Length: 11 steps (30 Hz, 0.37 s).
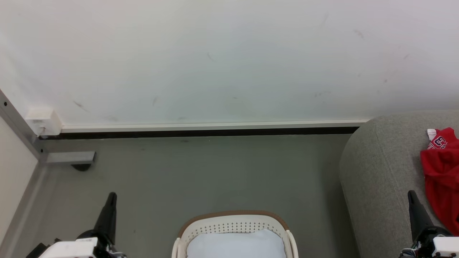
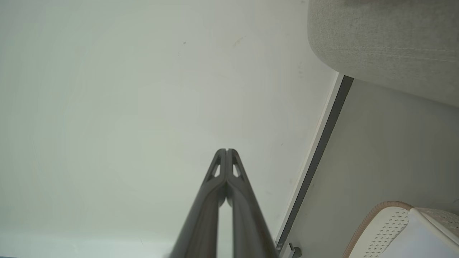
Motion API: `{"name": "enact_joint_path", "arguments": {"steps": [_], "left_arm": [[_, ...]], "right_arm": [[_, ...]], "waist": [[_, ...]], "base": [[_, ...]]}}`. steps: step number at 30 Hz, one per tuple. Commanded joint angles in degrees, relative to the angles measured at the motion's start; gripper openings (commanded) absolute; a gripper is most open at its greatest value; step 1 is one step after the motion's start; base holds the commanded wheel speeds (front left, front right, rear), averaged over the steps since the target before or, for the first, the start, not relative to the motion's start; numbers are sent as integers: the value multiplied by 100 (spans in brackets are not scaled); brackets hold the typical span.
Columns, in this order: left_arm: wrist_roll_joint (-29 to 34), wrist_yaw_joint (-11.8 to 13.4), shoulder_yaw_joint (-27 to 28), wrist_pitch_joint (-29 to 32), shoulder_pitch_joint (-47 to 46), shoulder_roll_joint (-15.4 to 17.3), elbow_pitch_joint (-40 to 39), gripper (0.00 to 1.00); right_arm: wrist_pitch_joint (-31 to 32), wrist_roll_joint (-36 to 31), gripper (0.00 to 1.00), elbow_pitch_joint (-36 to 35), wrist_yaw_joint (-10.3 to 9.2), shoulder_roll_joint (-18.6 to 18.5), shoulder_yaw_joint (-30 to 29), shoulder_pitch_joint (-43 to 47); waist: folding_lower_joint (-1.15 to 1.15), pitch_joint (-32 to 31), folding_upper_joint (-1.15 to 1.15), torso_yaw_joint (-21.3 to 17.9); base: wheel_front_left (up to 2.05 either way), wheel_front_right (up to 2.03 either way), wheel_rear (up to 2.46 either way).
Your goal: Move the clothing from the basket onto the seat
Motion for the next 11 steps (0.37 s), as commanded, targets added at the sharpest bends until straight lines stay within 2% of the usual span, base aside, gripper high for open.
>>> {"name": "enact_joint_path", "arguments": {"steps": [1,11], "left_arm": [[-78,-23,13,22,-51,11,-23,0],[-79,-23,13,22,-51,11,-23,0]], "right_arm": [[-1,-3,0,4,-12,10,-26,-68],[4,-8,0,4,-12,13,-30,-68]], "waist": [[0,0,0,0],[0,0,0,0]], "base": [[0,0,0],[0,0,0]]}}
